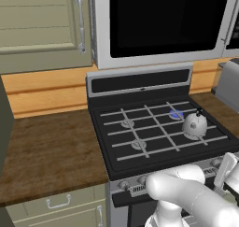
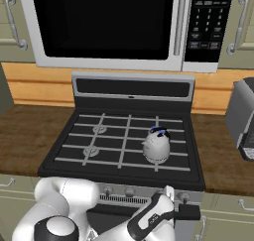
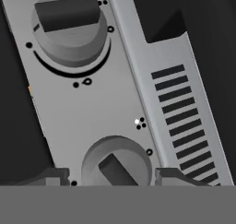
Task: Turn off the rear right burner of the stove.
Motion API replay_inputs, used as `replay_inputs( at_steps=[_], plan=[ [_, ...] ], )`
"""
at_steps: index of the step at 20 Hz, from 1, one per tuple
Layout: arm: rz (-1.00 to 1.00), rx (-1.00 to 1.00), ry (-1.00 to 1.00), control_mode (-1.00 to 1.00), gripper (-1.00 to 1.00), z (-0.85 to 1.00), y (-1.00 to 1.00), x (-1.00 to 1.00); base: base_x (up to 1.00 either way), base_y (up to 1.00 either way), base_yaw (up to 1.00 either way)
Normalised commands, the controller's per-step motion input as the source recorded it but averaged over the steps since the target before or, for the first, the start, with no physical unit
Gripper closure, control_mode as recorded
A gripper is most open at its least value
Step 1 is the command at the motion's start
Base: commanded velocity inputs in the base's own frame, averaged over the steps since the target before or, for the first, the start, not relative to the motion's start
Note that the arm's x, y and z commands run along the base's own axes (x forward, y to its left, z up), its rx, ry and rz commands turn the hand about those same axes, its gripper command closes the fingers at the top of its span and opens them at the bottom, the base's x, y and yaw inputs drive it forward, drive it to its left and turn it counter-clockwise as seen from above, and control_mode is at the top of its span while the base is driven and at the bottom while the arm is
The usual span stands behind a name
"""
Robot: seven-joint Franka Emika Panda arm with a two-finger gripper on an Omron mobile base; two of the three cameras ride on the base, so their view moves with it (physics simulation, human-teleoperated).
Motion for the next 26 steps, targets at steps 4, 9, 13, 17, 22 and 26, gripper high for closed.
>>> replay_inputs(
  at_steps=[4,9,13,17,22,26],
  plan=[
    [0.0,0.09,-0.02,-1.0,1.0,-0.01,-0.09,0.08,0.0,0.0,0.0],
    [0.0,0.1,0.0,-1.0,1.0,0.0,-0.1,0.0,0.0,0.0,0.0],
    [-0.04,0.31,0.0,-1.0,1.0,0.0,-0.25,0.0,0.0,0.0,0.0],
    [-0.1,0.37,0.0,-1.0,1.0,0.0,-0.29,0.0,0.0,0.0,0.0],
    [-0.15,0.43,0.0,-1.0,1.0,0.0,-0.28,0.0,0.0,0.0,0.0],
    [-0.16,0.44,0.0,-1.0,1.0,0.0,-0.27,0.0,0.0,0.0,0.0]
  ],
)
